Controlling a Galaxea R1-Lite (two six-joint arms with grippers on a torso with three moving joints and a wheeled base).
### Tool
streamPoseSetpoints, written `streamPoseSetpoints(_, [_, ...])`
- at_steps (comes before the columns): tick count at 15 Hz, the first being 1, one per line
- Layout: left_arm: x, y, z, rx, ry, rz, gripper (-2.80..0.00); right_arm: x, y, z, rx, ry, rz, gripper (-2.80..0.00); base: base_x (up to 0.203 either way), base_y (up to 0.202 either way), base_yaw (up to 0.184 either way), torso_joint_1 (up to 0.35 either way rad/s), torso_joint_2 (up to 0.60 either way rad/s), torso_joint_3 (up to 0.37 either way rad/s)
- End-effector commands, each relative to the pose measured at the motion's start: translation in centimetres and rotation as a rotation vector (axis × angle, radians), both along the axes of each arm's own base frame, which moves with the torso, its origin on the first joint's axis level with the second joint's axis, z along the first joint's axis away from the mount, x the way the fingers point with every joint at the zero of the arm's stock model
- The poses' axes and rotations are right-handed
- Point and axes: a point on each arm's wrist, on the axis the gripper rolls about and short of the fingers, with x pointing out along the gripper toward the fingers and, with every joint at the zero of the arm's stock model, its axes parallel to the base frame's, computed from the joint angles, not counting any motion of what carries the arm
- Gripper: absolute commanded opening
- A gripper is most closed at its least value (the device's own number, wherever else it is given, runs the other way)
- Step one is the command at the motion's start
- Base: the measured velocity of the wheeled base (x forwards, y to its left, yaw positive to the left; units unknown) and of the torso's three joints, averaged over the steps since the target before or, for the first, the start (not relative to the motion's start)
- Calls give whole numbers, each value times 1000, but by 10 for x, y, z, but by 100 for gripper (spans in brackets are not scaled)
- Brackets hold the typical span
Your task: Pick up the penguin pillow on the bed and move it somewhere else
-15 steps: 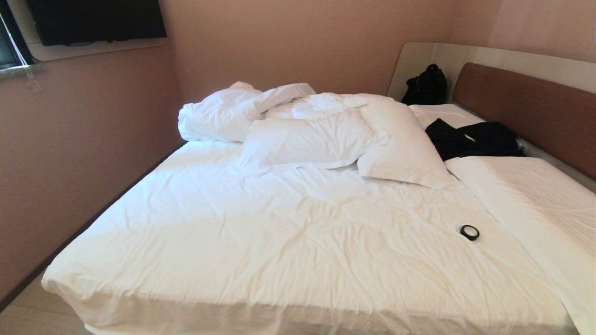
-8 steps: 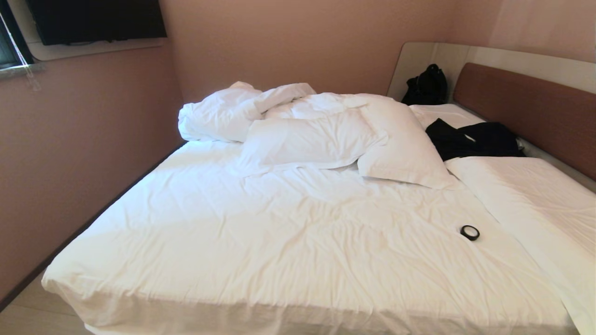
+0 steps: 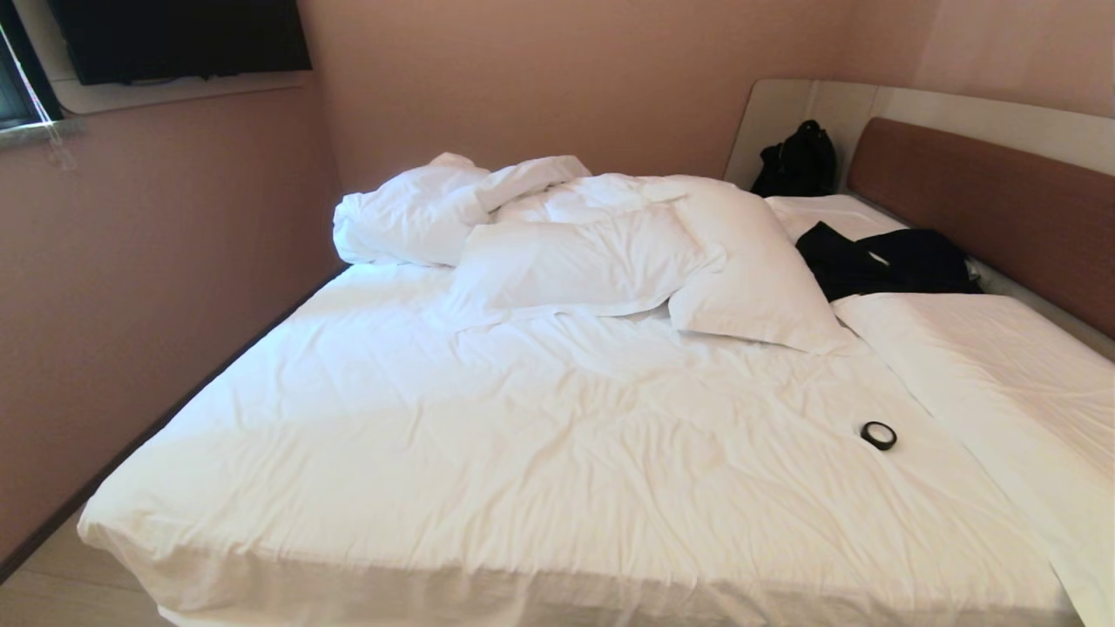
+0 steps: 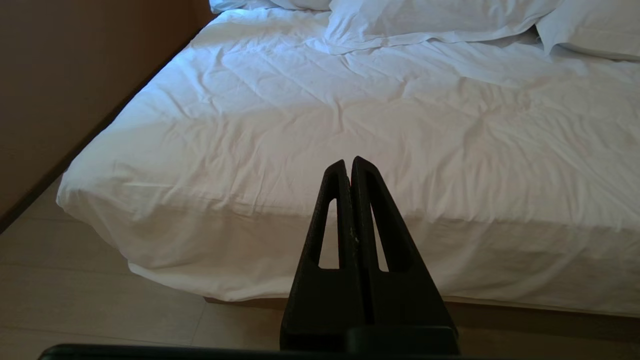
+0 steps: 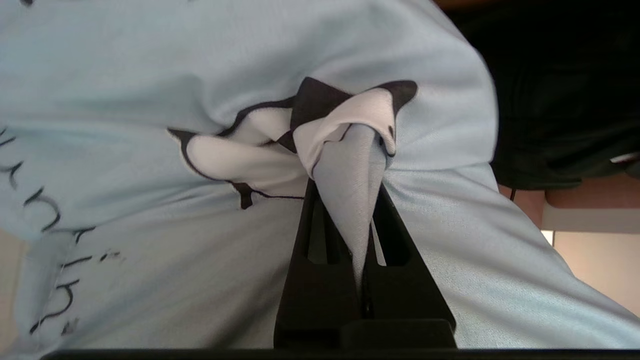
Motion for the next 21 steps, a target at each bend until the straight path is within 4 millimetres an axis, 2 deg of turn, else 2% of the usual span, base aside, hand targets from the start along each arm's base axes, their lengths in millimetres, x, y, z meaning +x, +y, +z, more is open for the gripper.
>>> streamPoseSetpoints(1, [0,0,0,0,1,2,-280,0,-2,-21,21,9,21,-280,0,0,0,0,0,0])
streamPoseSetpoints(10, [0,0,0,0,1,0,-280,2,1,-65,120,-23,56,-280,0,0,0,0,0,0])
streamPoseSetpoints(11, [0,0,0,0,1,0,-280,2,1,-70,128,-20,63,0,0,0,0,0,0,0])
streamPoseSetpoints(14, [0,0,0,0,1,0,-280,2,1,-85,116,11,72,0,0,0,0,0,0,0])
streamPoseSetpoints(17, [0,0,0,0,1,0,-280,6,6,-88,101,18,77,0,0,0,0,0,0,0])
streamPoseSetpoints(19, [0,0,0,0,1,0,-280,11,12,-81,102,10,77,0,0,0,0,0,0,0])
streamPoseSetpoints(21, [0,0,0,0,1,0,-280,16,17,-63,68,3,102,0,0,0,0,0,0,0])
